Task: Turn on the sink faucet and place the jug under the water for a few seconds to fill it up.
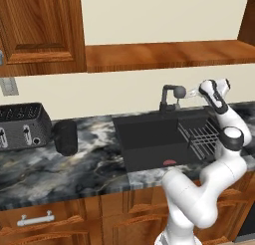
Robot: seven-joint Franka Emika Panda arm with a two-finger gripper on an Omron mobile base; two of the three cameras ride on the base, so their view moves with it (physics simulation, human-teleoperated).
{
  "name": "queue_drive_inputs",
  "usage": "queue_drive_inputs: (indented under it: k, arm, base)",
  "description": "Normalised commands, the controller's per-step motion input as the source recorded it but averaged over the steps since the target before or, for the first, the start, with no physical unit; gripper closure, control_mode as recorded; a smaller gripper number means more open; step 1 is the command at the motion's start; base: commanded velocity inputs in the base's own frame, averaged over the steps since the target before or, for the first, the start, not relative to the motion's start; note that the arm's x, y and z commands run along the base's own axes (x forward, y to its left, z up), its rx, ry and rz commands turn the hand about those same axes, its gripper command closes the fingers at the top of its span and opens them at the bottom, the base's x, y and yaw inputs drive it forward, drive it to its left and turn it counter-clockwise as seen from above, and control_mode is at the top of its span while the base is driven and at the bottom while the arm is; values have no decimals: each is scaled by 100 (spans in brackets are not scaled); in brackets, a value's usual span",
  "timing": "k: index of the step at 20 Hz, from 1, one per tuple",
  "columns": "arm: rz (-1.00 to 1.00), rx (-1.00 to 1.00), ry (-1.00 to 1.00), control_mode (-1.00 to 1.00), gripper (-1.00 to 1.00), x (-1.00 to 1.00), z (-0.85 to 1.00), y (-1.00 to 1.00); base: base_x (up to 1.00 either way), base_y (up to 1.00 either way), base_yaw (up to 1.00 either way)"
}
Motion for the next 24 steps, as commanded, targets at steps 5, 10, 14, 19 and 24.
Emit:
queue_drive_inputs:
  k: [5, 10, 14, 19, 24]
  arm:
    - [0, -6, 1, -100, -100, 9, -21, 44]
    - [0, -2, 2, -100, -100, 15, -15, 28]
    - [0, 0, 2, -100, -100, 14, -14, 15]
    - [0, 0, 1, -100, 100, 3, -18, 0]
    - [0, 0, 0, -100, 100, 1, -16, 0]
  base:
    - [0, 0, 0]
    - [0, 0, 0]
    - [0, 0, 0]
    - [0, 0, 0]
    - [0, 0, 0]
